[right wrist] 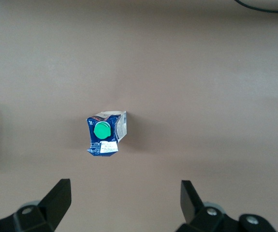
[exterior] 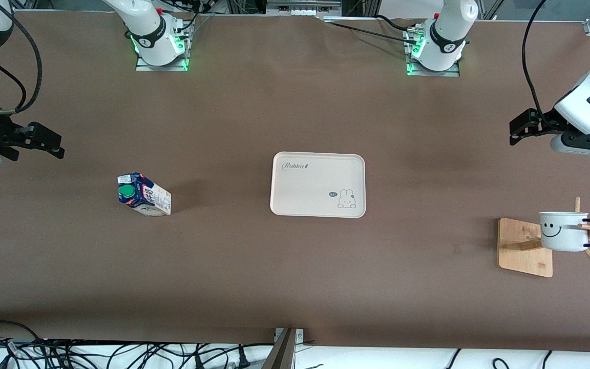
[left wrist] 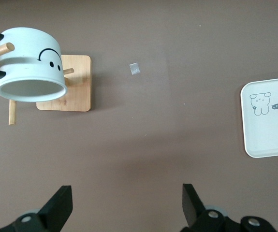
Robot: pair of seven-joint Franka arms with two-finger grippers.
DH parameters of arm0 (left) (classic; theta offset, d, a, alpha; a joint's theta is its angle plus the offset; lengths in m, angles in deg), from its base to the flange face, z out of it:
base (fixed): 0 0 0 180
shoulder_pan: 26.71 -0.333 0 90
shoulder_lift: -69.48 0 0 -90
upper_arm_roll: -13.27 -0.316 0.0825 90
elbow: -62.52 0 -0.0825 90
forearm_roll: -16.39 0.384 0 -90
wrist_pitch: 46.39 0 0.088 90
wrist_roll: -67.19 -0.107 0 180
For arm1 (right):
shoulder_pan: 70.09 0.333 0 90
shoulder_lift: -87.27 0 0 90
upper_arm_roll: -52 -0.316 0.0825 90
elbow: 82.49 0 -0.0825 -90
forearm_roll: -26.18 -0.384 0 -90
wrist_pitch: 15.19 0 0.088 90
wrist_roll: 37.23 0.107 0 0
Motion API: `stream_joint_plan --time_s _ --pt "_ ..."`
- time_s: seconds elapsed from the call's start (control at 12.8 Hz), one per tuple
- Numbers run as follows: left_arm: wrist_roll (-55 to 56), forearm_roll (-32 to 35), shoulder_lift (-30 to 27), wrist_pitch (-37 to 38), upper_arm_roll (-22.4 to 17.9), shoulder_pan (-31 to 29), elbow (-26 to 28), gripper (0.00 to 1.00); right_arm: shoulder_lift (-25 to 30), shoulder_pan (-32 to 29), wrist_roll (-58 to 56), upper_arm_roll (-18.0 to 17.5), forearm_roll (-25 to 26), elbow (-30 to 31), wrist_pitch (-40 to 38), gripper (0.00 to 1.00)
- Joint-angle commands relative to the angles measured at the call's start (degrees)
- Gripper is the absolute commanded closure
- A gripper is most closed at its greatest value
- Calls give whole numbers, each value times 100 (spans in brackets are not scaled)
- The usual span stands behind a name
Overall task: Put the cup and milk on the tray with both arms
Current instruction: 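Reach the right gripper down to the blue milk carton and grasp it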
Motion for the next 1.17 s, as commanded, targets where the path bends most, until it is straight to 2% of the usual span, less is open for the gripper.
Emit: stream_joint_plan --time_s 0.0,0.23,0.7,0.86,1.1 --pt "50 108 79 129 25 34 -205 0 113 31 133 -27 -70 -18 -97 0" --pt "50 117 97 129 131 34 -284 0 44 23 107 -27 -87 -18 26 0" --pt "42 108 123 129 131 34 -302 0 -449 93 37 -18 -17 -18 202 0" --pt "50 108 123 129 131 34 -302 0 -790 111 37 -27 -78 -26 202 0" --pt "-2 108 141 129 122 7 -302 0 -993 444 133 -18 -79 148 394 0"
